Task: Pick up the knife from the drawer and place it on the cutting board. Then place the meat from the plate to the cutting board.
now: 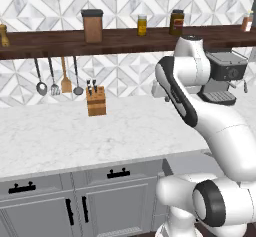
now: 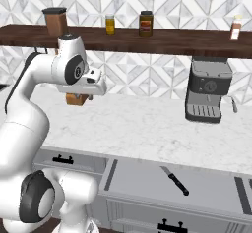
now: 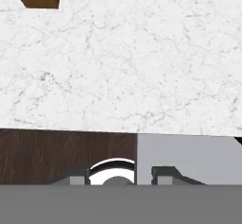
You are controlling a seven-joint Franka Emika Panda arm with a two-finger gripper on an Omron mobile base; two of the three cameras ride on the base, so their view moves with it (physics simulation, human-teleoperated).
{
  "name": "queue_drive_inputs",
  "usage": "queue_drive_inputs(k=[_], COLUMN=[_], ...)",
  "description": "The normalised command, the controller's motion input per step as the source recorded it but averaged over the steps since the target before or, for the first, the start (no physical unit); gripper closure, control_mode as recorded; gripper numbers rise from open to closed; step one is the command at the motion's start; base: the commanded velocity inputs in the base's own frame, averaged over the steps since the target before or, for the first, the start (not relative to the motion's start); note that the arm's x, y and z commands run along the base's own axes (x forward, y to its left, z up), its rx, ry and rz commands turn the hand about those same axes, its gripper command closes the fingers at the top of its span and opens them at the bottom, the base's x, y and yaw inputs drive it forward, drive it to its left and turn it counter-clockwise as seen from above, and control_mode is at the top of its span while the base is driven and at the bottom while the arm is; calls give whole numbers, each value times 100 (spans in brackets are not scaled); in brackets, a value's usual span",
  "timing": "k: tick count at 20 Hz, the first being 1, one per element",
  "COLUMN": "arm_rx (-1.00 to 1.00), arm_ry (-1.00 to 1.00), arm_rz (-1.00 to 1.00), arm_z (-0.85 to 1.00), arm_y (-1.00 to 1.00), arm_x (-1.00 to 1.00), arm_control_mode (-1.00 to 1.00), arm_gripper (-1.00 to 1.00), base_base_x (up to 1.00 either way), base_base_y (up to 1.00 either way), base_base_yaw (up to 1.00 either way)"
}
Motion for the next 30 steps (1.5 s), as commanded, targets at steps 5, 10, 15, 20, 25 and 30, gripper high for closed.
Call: queue_drive_inputs(k=[5, 10, 15, 20, 25, 30], arm_rx=[-4, 0, 0, 0, 0, 0], arm_ry=[-1, -2, 0, 0, 0, 0], arm_rz=[-5, -30, -3, 0, 0, 0], arm_z=[-9, -5, 0, 0, 0, 0], arm_y=[0, 2, 0, 0, 0, 0], arm_x=[-26, -31, -8, 0, 0, 0], arm_control_mode=[-100, -100, 100, 100, 100, 100], arm_gripper=[-100, -100, -100, -100, -100, -100], base_base_x=[0, 0, -4, -12, -8, -8], base_base_y=[0, 0, 2, 41, 79, 81], base_base_yaw=[0, 0, -2, -75, -70, -56])
